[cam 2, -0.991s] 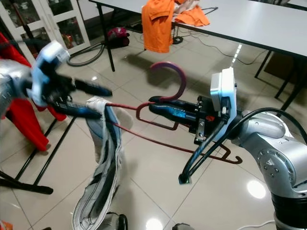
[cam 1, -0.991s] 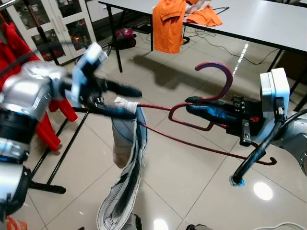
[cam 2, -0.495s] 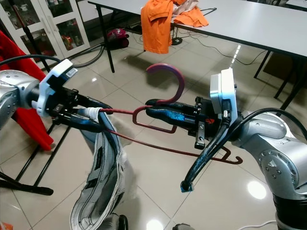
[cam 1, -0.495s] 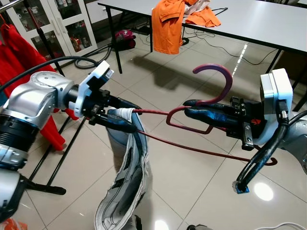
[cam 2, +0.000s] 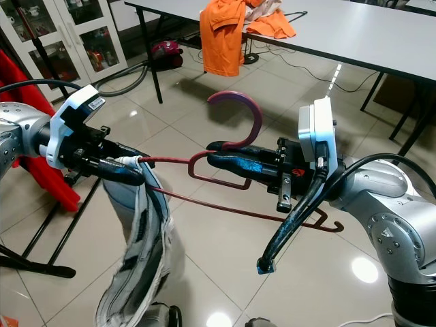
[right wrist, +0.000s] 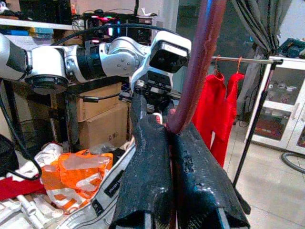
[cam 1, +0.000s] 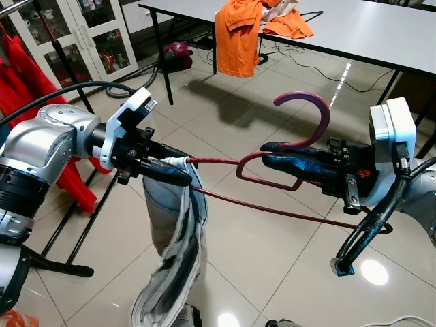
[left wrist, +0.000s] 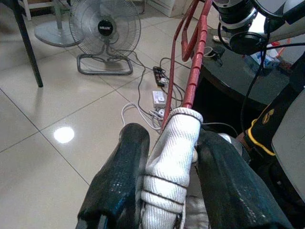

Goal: Hang hanger

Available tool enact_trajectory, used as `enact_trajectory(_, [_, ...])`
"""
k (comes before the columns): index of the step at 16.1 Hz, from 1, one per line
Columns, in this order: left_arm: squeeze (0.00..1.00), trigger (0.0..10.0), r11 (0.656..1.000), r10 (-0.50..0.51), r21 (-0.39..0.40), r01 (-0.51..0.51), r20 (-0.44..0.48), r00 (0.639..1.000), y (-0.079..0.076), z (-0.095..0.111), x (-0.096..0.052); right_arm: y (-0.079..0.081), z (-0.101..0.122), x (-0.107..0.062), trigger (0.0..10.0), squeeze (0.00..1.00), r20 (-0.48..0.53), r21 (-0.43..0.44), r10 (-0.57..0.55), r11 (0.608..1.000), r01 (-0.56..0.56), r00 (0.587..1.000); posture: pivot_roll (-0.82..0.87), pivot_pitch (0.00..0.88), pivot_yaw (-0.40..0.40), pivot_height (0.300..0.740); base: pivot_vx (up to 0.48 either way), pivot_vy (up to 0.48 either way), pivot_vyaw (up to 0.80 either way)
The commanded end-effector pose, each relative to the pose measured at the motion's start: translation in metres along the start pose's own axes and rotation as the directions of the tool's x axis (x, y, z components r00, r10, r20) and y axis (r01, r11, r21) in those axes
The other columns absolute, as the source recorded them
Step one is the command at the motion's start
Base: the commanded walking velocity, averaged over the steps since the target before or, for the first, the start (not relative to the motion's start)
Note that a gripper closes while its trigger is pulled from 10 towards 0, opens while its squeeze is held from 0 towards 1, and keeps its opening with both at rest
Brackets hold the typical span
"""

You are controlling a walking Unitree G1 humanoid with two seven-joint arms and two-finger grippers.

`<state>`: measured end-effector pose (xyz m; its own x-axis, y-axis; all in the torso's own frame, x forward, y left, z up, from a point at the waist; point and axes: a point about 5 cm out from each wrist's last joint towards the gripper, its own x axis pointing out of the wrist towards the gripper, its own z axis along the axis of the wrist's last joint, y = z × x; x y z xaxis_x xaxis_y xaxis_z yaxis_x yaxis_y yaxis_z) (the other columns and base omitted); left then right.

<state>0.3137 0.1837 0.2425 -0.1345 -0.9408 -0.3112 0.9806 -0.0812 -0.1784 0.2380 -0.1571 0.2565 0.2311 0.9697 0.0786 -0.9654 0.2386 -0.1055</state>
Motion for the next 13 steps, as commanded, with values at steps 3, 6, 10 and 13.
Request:
enact_trajectory(3, [0.0, 0.0, 1.0, 0.012, 0.017, -0.012, 0.026, 1.0, 0.001, 0.002, -0.004, 0.002, 0.01, 0.001, 10.0, 0.0, 0.019, -0.061, 0.018, 0.998, -0.016, 1.0, 0.0, 0.059, 0.091, 0.74, 0.0, 0.0, 0.0])
enact_trajectory(6, [0.0, 0.0, 0.999, 0.019, 0.024, -0.02, 0.042, 0.999, 0.002, 0.002, -0.004, 0.001, 0.008, 0.001, 10.0, 0.06, 0.001, -0.057, 0.011, 0.998, -0.011, 1.0, 0.0, 0.062, 0.088, 0.74, 0.0, 0.0, 0.0])
enact_trajectory(10, [0.0, 0.0, 0.999, 0.026, 0.025, -0.027, 0.058, 0.998, 0.003, 0.0, -0.004, -0.003, 0.005, -0.002, 10.0, 1.0, -0.024, -0.036, -0.008, 0.999, 0.008, 1.0, -0.01, 0.063, 0.087, 0.74, 0.0, 0.0, 0.0])
enact_trajectory(13, [0.0, 0.0, 0.999, 0.041, 0.026, -0.043, 0.072, 0.997, 0.003, -0.003, -0.005, -0.01, 0.001, -0.008, 10.0, 1.0, -0.057, -0.055, -0.044, 0.998, 0.041, 0.997, -0.01, 0.059, 0.081, 0.74, 0.0, 0.0, 0.0])
